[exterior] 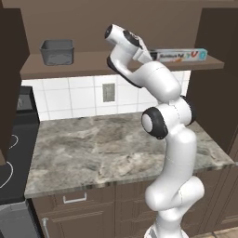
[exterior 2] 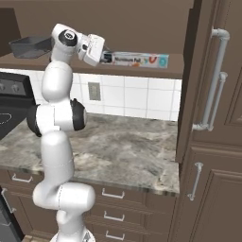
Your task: Retrieve the tupperware and aluminum foil from the cabinet and place them on the dining counter near the plate with garlic and bell pepper to prepare for storing leftovers.
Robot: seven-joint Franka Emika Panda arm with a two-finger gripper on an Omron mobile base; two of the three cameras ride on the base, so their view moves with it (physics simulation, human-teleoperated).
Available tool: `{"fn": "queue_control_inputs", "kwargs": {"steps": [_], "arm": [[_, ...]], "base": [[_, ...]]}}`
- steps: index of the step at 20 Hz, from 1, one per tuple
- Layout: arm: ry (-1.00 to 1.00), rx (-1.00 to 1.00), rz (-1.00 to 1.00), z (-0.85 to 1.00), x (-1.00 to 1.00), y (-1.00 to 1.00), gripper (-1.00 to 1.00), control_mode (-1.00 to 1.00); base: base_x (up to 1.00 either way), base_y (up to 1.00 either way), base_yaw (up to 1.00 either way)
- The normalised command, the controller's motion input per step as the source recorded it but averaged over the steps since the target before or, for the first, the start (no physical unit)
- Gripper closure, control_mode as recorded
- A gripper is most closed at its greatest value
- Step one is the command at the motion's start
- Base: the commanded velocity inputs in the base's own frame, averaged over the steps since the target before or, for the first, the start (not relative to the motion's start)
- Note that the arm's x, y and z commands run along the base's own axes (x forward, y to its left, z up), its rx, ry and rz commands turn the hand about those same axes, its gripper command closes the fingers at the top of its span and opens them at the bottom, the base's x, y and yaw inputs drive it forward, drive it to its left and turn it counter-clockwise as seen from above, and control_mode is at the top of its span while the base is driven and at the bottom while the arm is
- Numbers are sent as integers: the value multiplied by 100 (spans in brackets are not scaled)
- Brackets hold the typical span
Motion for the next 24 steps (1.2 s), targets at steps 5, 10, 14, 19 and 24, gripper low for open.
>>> {"fn": "queue_control_inputs", "kwargs": {"steps": [5, 10, 14, 19, 24], "arm": [[-1, 0, -4, -19, 0, -28, 100, -100], [0, 0, 0, -1, -3, 0, 100, -100], [5, 0, 0, 0, -45, 0, 100, -100], [0, -11, 8, -2, -96, 33, 100, -100], [-1, -21, 16, -15, -100, 57, 100, -100]], "base": [[0, 0, 0], [0, 0, 0], [0, 0, 0], [0, 0, 0], [0, 0, 0]]}}
